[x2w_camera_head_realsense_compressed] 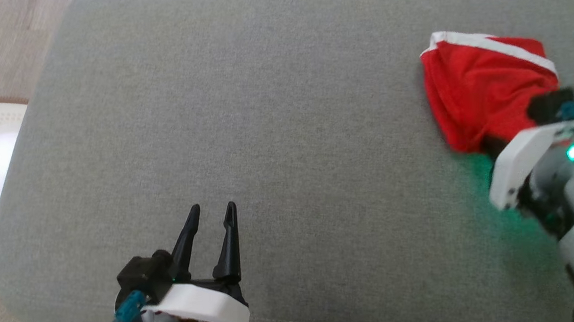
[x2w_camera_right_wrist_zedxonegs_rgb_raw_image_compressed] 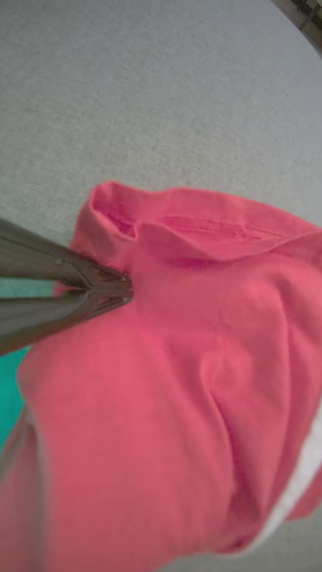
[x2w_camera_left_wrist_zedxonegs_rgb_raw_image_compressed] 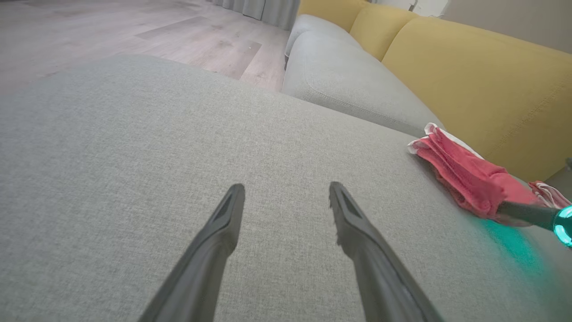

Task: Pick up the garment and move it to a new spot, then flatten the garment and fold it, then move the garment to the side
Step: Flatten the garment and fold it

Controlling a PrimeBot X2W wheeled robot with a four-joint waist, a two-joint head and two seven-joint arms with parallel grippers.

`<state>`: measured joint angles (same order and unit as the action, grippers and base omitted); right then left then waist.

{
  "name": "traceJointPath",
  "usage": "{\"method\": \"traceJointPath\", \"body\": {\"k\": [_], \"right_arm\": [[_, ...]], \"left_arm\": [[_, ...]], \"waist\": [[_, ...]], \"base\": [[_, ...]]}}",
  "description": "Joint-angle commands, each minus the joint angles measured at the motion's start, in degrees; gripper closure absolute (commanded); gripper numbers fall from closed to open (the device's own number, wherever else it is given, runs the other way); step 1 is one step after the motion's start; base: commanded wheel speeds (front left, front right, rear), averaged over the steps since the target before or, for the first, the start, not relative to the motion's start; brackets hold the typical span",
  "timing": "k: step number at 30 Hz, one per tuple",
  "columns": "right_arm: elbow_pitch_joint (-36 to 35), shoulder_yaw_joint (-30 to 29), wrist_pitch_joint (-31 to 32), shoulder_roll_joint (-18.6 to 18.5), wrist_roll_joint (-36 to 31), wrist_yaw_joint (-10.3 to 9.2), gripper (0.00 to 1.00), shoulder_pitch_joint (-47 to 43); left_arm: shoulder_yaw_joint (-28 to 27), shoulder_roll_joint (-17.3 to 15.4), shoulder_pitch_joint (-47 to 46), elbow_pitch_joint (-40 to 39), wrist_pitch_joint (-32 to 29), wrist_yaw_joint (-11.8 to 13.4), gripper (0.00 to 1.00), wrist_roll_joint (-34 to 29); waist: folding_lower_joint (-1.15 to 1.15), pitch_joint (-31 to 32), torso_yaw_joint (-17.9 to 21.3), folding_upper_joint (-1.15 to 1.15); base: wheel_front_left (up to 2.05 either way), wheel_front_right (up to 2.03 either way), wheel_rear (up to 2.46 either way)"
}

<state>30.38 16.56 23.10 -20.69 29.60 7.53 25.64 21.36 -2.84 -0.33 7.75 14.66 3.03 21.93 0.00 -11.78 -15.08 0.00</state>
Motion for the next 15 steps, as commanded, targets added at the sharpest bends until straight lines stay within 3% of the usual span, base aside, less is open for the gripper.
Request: {"method": "traceJointPath", "body": {"k": [1,7,15], "right_arm": [[-1.5,1.33,-0.52,0.42,0.16,-0.04,1.0,-1.47],[-0.57,2.77,-0.79,3.26,-0.84,-0.04,1.0,-5.2],[-0.96,2.67,-6.0,5.68,-1.96,-0.04,1.0,-7.32]], "left_arm": [[-2.25,-0.04,-0.73,-1.43,0.34,0.04,0.0,-0.4],[-2.95,-0.04,0.39,-1.21,0.34,0.11,0.0,-0.82],[-3.56,-0.04,1.95,-0.74,0.34,-0.07,0.0,-1.49]], "waist": [[0.0,0.58,0.32,0.0],[0.0,2.7,1.85,0.0],[0.0,6.56,4.11,0.0]], "base": [[0.0,0.0,0.0],[0.0,0.0,0.0],[0.0,0.0,0.0]]}}
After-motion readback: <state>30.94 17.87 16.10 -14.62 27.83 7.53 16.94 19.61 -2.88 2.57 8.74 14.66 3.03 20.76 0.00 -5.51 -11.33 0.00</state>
